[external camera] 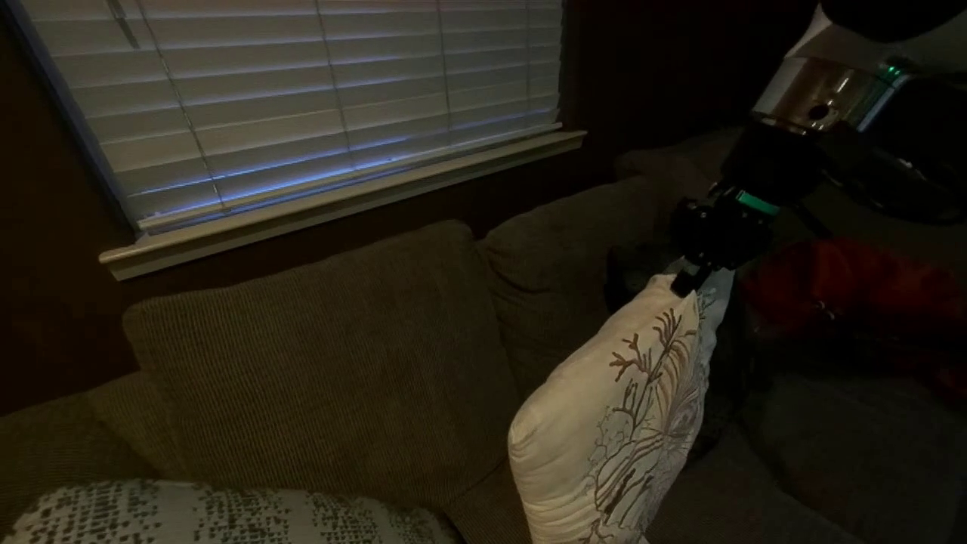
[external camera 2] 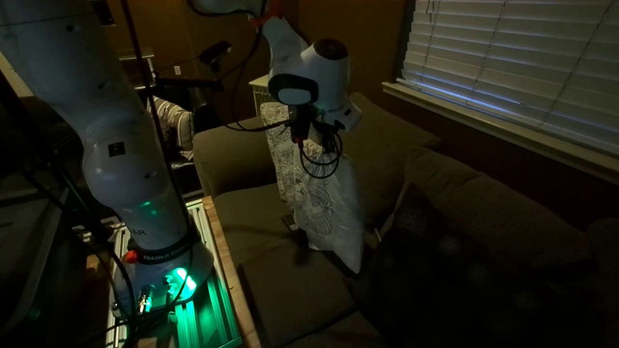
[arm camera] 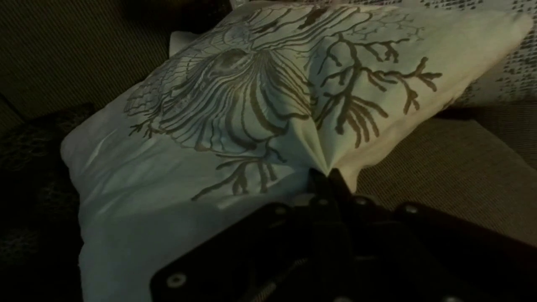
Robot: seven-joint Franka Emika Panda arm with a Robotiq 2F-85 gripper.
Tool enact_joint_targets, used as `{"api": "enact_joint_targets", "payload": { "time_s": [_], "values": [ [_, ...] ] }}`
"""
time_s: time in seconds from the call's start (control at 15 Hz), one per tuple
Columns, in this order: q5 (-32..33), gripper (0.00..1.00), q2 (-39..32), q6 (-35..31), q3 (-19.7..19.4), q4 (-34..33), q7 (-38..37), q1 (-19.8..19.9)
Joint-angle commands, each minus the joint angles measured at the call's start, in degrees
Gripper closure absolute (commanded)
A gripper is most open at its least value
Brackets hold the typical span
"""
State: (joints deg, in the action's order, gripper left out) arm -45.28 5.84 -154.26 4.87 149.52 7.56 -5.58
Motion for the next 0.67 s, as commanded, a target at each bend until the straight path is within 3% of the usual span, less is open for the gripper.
{"api": "enact_joint_targets", "payload": {
  "time_s": [0.0, 0.2, 0.33, 0.6],
  "values": [
    [-6.6, 0.99, 7.0, 4.7, -2.3, 3.6, 3.0, -0.3],
    [-5.6, 0.99, 8.5, 4.5, -2.5, 5.0, -1.7, 0.1],
    [0.2, 0.99, 8.9, 2.7, -1.8, 6.9, -7.5, 1.6],
    [7.4, 0.99, 8.8, 3.7, -3.9, 8.7, -7.0, 3.6]
  ]
}}
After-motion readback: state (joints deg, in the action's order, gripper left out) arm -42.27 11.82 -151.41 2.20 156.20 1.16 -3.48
